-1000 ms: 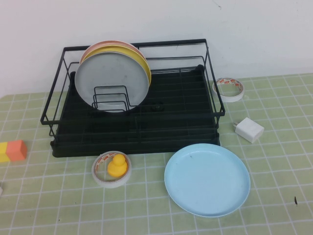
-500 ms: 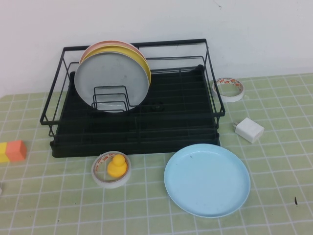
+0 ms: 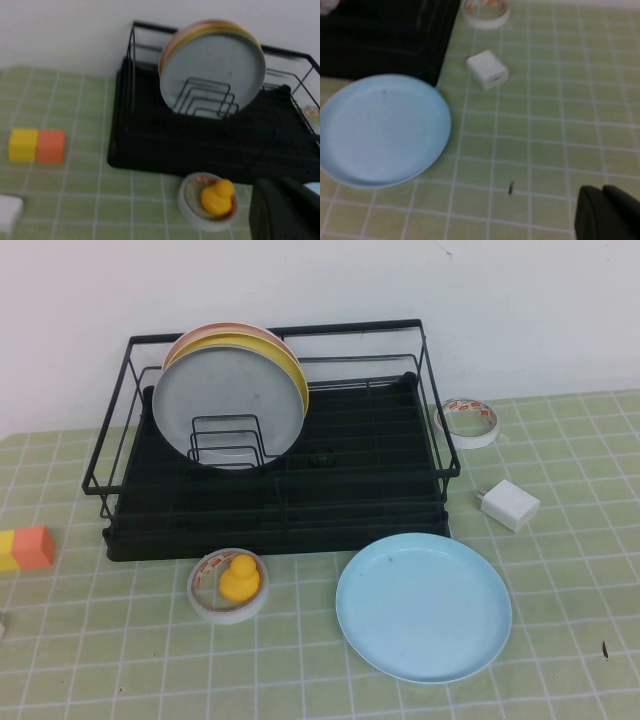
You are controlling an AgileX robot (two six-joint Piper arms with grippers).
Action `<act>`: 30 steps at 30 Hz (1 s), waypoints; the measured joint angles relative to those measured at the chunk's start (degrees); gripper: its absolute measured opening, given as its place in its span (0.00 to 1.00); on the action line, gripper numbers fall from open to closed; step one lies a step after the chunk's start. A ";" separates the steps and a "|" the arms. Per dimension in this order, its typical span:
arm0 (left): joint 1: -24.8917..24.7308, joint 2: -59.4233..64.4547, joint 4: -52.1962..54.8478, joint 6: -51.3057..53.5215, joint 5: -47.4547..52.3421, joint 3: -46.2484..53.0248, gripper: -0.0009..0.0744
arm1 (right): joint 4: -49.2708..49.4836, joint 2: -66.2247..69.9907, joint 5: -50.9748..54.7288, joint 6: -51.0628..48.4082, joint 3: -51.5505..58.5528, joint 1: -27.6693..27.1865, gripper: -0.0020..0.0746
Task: Place plate on rack
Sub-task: Pick up the plate from the table
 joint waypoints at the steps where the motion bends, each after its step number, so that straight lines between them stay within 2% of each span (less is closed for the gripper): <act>1: 0.00 1.38 -2.06 -0.57 0.96 0.00 0.01 | 2.51 3.23 0.29 -2.83 -0.48 0.00 0.02; 5: 0.00 4.63 -8.68 -1.21 4.53 0.00 0.01 | 14.22 16.51 0.56 -13.12 -1.20 0.00 0.02; 10: 0.00 7.22 -10.61 -1.33 6.58 0.49 0.01 | 28.32 32.56 -2.46 -22.92 -2.08 0.11 0.02; 15: 0.00 8.18 -11.02 -1.33 7.43 2.12 0.01 | 34.02 47.02 -5.63 -28.50 -6.69 3.44 0.05; 18: 0.00 8.18 -11.02 -1.33 7.43 2.35 0.01 | 34.49 53.85 -6.60 -29.56 -10.80 6.77 0.14; 23: 0.00 8.18 -11.02 -1.33 6.74 2.35 0.01 | 34.49 64.11 -7.58 -30.19 -17.39 11.04 0.38; 26: 0.00 8.18 -11.02 -1.19 6.59 2.35 0.01 | 34.37 69.28 -8.15 -30.29 -21.01 11.57 0.44; 30: 0.00 8.18 -11.02 -1.06 6.59 2.35 0.01 | 33.03 73.50 -9.78 -30.37 -23.73 11.69 0.45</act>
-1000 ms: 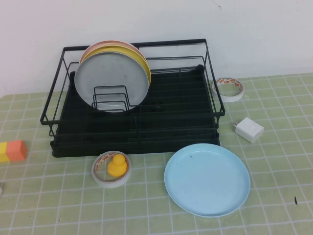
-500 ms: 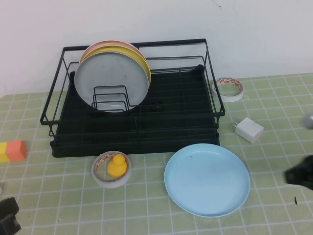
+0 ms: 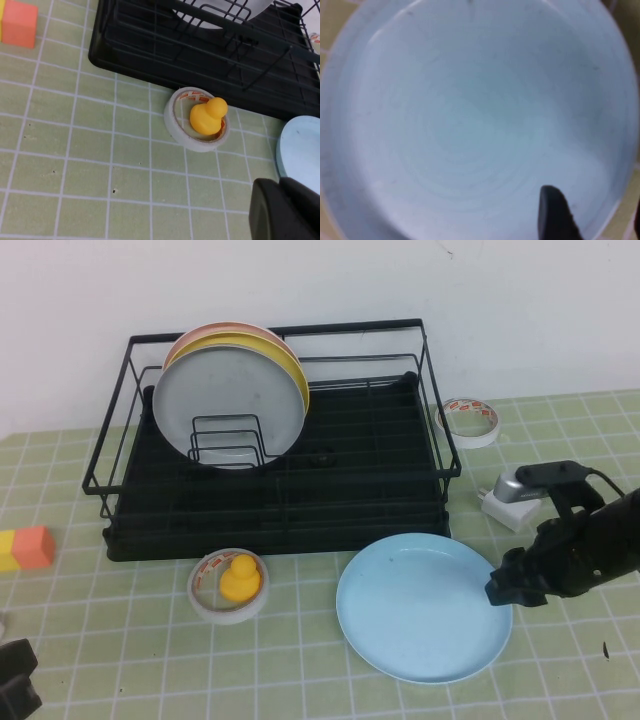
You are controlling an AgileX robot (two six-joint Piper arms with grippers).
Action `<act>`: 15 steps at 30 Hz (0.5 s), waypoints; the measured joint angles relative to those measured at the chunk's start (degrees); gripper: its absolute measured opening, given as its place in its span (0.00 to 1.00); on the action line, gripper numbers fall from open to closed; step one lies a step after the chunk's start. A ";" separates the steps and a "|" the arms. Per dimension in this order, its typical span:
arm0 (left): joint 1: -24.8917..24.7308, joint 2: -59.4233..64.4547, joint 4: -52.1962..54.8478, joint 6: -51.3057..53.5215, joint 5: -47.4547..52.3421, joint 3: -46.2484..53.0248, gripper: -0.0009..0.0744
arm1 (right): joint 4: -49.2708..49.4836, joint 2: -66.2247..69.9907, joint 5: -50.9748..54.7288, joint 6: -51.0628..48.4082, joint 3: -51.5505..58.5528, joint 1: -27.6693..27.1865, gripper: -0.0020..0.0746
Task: Place plate on rack
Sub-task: Pick up the plate from the table
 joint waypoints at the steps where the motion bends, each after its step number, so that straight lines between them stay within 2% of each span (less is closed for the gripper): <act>1: 0.00 0.00 -0.09 0.00 -0.12 0.00 0.01 | -0.45 0.68 -0.65 0.00 -0.13 0.12 0.46; 11: 0.00 0.00 -0.09 0.13 -0.18 0.00 0.01 | -0.35 5.47 -3.70 -0.05 -0.63 0.20 0.46; 15: 0.00 0.00 -0.12 0.13 -0.18 0.05 0.01 | -0.18 5.84 -3.70 -1.22 -0.76 0.73 0.39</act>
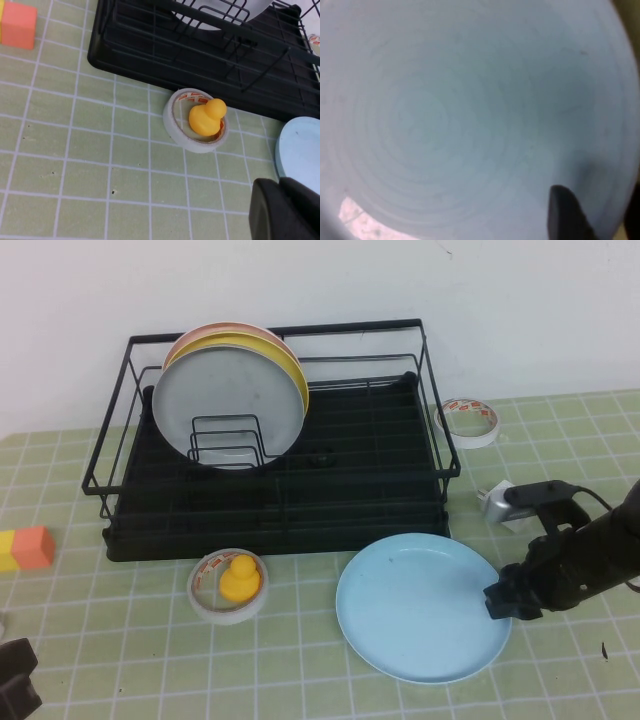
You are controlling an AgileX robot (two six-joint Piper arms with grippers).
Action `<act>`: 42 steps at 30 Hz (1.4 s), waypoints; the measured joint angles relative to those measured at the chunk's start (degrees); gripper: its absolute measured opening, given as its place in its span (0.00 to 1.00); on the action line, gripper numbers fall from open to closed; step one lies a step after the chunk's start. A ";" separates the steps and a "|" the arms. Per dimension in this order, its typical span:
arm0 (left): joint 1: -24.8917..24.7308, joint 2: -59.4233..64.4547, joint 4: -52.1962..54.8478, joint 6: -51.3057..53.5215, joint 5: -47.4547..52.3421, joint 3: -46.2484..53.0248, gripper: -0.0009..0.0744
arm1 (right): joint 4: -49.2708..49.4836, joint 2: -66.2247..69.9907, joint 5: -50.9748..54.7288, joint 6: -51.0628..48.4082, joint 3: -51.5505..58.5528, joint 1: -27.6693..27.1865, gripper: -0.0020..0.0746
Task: Place plate on rack
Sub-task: Pick up the plate from the table, then hand over the plate
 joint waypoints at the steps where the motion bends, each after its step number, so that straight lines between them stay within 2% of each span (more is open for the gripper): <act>1: 0.00 0.00 0.00 0.00 0.00 0.00 0.01 | -0.07 0.11 0.00 -0.39 0.00 0.03 0.37; 6: 0.00 0.00 -0.52 0.00 -0.14 0.97 0.01 | 0.39 0.11 0.00 -1.15 0.00 0.49 0.14; 8: 0.00 0.00 -2.24 0.00 -0.03 1.26 0.01 | 0.40 0.11 0.12 -1.18 0.00 0.49 0.08; 14: 0.00 0.00 -15.94 0.36 -0.03 1.36 0.03 | 0.40 -1.33 2.56 -1.40 0.00 0.49 0.04; 16: 0.00 0.00 -22.61 2.74 -0.03 1.36 0.12 | 0.40 -3.35 3.86 -1.40 0.00 0.49 0.04; 17: 0.00 0.00 -26.53 4.83 0.43 1.36 0.20 | 0.40 -4.85 4.69 -1.40 0.00 0.52 0.04; 21: 0.00 0.00 -41.60 16.63 1.83 1.36 0.58 | 2.71 -12.54 8.68 -1.87 0.00 1.18 0.04; 23: 0.00 0.00 -46.99 22.92 2.52 1.36 0.70 | 4.34 -15.79 9.93 -3.04 0.00 2.87 0.04; 25: 0.00 0.00 -51.21 28.32 3.24 1.36 0.75 | 5.64 -19.46 10.19 -3.72 0.00 5.87 0.04; 30: 0.00 0.09 -55.64 33.99 4.22 1.36 0.75 | 9.95 -25.40 9.54 -5.34 0.00 14.24 0.04; 33: 0.00 1.00 -55.41 35.79 4.22 1.36 0.75 | 13.37 -26.76 9.50 -7.16 -0.47 17.45 0.04; 39: 0.00 4.91 -55.12 38.36 5.55 1.49 0.74 | 20.51 -27.52 10.62 -12.41 -3.41 20.28 0.04; 42: 0.00 7.24 -55.03 40.69 7.29 1.62 0.66 | 24.81 -27.59 11.41 -18.33 -3.87 20.55 0.04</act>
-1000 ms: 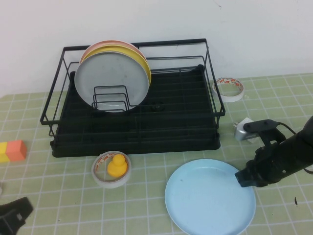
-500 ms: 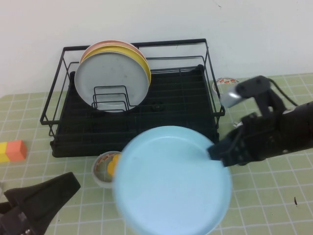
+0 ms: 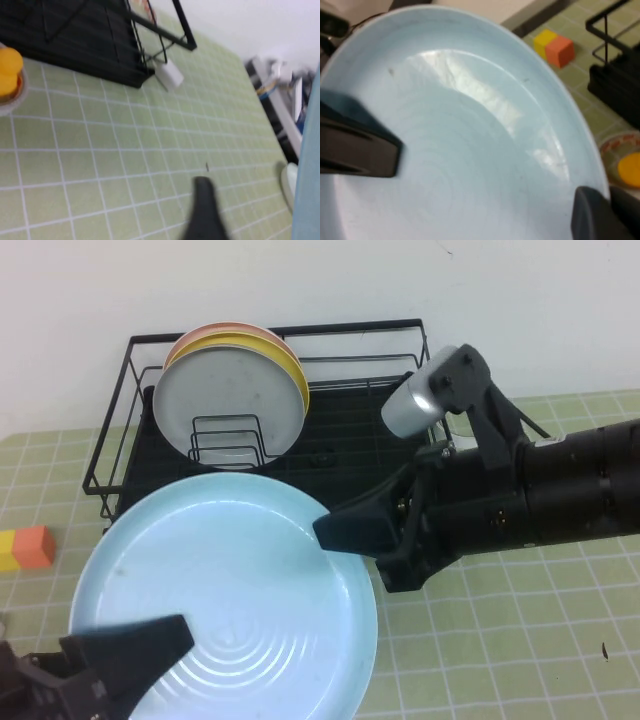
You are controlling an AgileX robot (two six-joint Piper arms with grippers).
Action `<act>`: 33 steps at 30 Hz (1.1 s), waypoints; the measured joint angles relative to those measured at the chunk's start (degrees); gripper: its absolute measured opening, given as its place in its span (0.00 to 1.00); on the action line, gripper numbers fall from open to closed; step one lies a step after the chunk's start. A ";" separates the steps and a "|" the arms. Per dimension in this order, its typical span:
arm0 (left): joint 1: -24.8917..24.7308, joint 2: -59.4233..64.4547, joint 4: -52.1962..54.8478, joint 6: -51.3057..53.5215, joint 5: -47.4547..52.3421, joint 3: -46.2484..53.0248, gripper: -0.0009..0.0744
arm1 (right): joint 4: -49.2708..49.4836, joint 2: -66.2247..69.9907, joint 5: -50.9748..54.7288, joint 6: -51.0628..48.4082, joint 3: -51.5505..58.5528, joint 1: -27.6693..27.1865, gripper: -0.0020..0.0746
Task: Place plate on rack
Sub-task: Hand over the plate, then place the plate on the rack
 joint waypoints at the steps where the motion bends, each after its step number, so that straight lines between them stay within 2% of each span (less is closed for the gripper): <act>1: 0.00 0.66 -0.15 1.06 0.41 0.00 0.60 | 0.83 0.00 0.20 -2.50 0.00 0.00 0.04; 2: 0.00 1.10 -0.23 1.85 0.56 0.00 0.54 | 1.62 0.00 0.62 -4.88 0.00 0.00 0.04; 5: -0.13 2.29 -0.61 5.51 1.56 0.00 0.25 | 3.42 0.00 1.40 -11.54 0.00 0.00 0.05; 6: -0.24 2.30 -1.25 7.23 1.83 0.00 0.18 | 3.53 0.12 0.95 -13.55 0.00 0.00 0.05; 8: -0.40 2.30 -1.92 10.72 0.74 0.00 0.17 | 3.96 0.32 1.11 -15.79 0.00 -0.13 0.06; 10: -0.40 2.30 -2.02 14.94 -1.17 0.00 0.17 | 4.68 0.32 1.23 -16.97 0.00 -0.13 0.12; 12: -0.40 2.39 -2.14 19.73 -3.22 0.00 0.17 | 5.17 0.32 1.45 -17.49 0.00 -0.13 0.22; 16: -0.40 2.80 -4.91 33.56 -7.64 0.00 0.17 | 5.62 0.20 3.97 -17.93 -1.23 -0.13 0.52; 18: -0.40 3.06 -7.64 42.38 -9.65 0.12 0.17 | 5.62 -0.51 5.18 -18.13 -2.90 -0.03 0.60; 21: -0.40 3.29 -14.14 54.79 -11.30 0.12 0.17 | 5.62 -2.19 5.88 -18.24 -5.81 -0.03 0.63; 24: -0.40 3.29 -21.06 66.24 -13.02 0.12 0.17 | 5.62 -5.34 5.88 -18.35 -8.67 -0.03 0.64; 27: -0.40 3.29 -23.19 74.16 -14.42 -0.15 0.17 | 2.51 -9.37 5.44 -18.91 -10.09 -0.03 0.58; 29: -0.40 3.38 -23.52 75.94 -15.10 -1.29 0.17 | -2.68 -12.21 5.20 -18.78 -10.22 -0.03 0.50; 33: -0.40 4.75 -24.18 77.12 -18.15 -6.75 0.17 | -20.02 -17.54 7.38 -12.42 -10.24 -0.03 0.22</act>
